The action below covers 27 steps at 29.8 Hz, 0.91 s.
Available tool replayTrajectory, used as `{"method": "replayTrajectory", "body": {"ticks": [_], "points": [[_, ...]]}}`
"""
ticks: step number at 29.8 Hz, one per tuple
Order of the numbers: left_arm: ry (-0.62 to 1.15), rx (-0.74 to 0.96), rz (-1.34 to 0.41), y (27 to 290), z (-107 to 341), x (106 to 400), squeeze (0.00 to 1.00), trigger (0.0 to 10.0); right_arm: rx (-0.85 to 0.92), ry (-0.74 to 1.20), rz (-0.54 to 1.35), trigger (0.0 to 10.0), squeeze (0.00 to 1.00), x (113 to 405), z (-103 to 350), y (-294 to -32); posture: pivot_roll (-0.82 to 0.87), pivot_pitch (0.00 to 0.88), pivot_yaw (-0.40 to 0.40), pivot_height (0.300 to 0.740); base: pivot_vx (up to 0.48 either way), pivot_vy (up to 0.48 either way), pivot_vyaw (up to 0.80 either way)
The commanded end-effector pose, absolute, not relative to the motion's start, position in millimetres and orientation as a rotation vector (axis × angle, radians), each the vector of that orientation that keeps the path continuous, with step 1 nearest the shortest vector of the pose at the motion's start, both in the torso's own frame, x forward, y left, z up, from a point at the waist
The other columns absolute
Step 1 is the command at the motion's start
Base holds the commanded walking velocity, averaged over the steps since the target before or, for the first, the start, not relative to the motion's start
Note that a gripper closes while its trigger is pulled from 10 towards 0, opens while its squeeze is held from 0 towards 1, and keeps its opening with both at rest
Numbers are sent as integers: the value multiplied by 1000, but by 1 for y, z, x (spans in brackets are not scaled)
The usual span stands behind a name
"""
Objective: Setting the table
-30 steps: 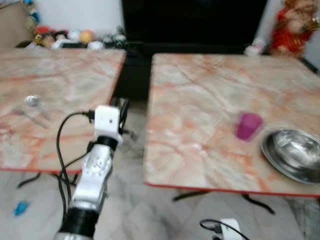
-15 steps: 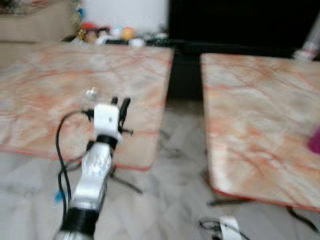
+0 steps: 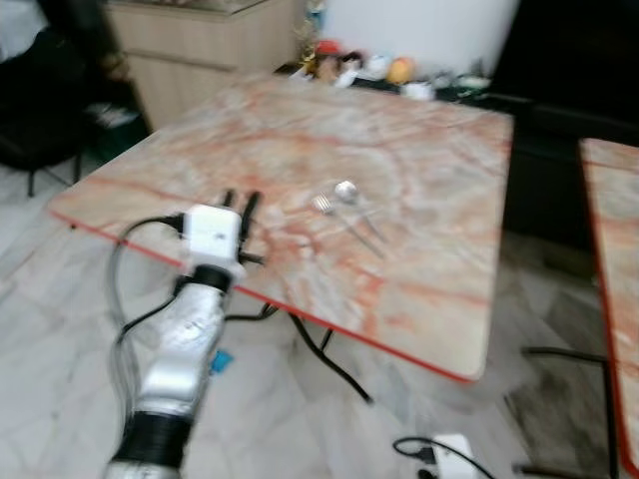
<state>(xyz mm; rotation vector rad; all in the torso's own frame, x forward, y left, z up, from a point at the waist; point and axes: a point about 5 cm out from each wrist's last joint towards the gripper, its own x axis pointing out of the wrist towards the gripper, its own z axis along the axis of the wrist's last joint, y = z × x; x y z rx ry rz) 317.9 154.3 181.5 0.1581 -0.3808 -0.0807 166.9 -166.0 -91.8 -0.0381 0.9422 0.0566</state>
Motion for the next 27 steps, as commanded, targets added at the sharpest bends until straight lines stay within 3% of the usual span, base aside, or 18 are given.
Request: {"method": "replayTrajectory", "body": {"ticks": [1,15,27], "points": [[-397,158,-105,145,184,317,0,10000,-55,963,46,10000,0,161,-94,-174,133,0,-9,740,0,0,800],[-384,150,-85,148,182,318,0,10000,-51,964,47,10000,0,161,-94,-174,132,0,-8,740,0,0,686],[-190,153,151,207,140,315,0,10000,-47,968,46,10000,0,161,-94,-174,135,0,-10,740,0,0,0]]}}
